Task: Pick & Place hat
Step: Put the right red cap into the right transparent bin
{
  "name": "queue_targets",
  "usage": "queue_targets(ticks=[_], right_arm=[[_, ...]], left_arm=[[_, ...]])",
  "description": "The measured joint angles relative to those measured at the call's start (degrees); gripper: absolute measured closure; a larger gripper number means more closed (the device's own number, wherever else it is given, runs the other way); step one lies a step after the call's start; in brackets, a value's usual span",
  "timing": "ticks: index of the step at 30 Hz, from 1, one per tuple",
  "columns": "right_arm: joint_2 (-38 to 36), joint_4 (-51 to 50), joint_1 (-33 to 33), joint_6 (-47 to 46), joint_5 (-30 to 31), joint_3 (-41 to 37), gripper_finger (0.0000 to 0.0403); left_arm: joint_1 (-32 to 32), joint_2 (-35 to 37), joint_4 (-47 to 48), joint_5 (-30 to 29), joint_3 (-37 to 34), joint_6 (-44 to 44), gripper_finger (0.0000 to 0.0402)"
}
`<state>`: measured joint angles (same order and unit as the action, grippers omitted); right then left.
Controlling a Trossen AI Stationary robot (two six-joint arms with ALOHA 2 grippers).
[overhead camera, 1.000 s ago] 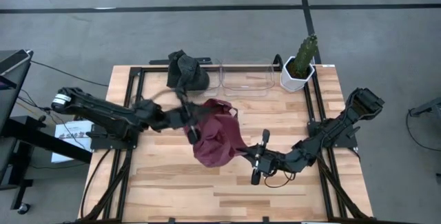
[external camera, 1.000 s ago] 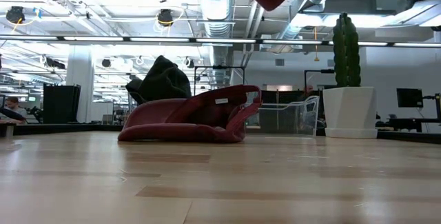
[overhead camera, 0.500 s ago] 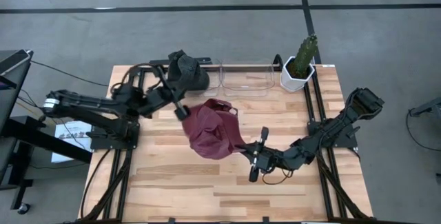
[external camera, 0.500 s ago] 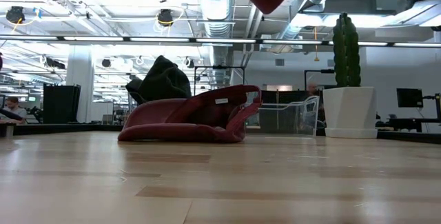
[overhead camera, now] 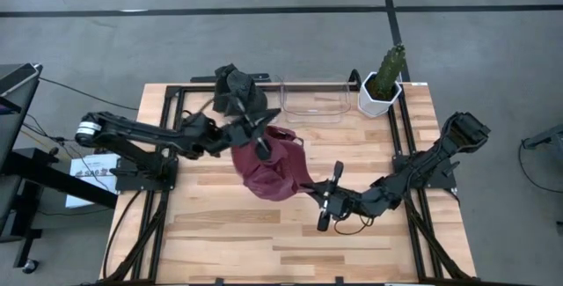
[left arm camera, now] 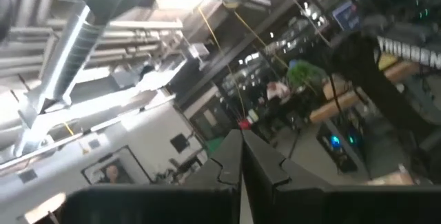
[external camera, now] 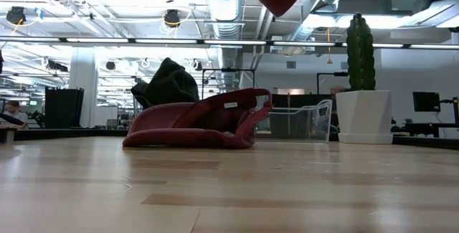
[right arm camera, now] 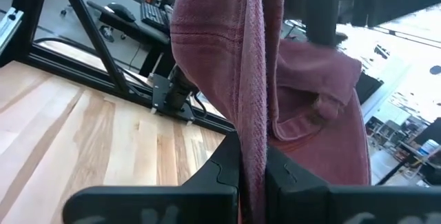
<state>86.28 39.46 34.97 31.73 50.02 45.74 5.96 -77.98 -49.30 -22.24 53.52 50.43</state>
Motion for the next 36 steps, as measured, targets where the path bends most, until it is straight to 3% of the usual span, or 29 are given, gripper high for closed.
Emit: queue_targets(ticks=[10,17,27,36], right_arm=[[0.02,3.68,2.61,3.16,8.51,0.00,0.0399],[0.02,4.49,2.81,3.25,8.52,0.00,0.0399],[0.02,4.42,2.81,2.84,8.70,0.00,0.0399],[0.02,5.05,3.02,2.78,8.65,0.00,0.0399]], left_arm=[[-0.02,-6.18,0.85,-0.15,0.47,-9.41,0.0395],[0.02,-7.14,0.37,10.79,0.71,-22.45,0.0395],[-0.03,-1.47,0.11,15.84,3.13,-29.74,0.0395],[-0.04,7.94,3.30,14.44,3.13,-25.20,0.0395]])
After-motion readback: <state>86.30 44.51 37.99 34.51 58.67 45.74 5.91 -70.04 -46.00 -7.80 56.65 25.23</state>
